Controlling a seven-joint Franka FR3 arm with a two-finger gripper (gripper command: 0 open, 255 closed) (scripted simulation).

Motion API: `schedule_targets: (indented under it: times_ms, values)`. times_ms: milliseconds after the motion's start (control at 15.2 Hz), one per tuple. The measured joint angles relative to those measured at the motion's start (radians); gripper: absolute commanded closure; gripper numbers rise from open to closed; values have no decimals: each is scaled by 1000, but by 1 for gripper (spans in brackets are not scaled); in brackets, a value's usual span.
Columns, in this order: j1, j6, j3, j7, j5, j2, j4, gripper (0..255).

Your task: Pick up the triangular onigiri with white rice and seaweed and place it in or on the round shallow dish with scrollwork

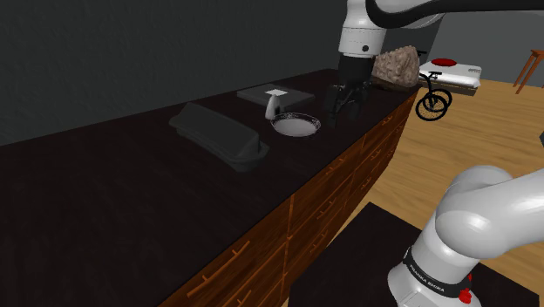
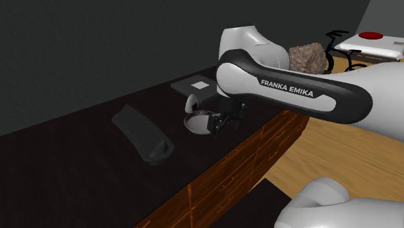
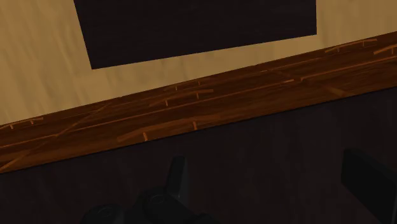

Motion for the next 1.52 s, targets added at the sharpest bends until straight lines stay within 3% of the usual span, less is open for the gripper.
schedule_targets:
  times_ms: [198,726,1254,1518]
  values:
    - [-13,40,20,41,1,36,13,0]
    - [-107,270,141,325,-40,255,104,0]
    - [-218,419,246,657,-193,526,295,0]
    - [-256,424,277,831,-300,654,431,0]
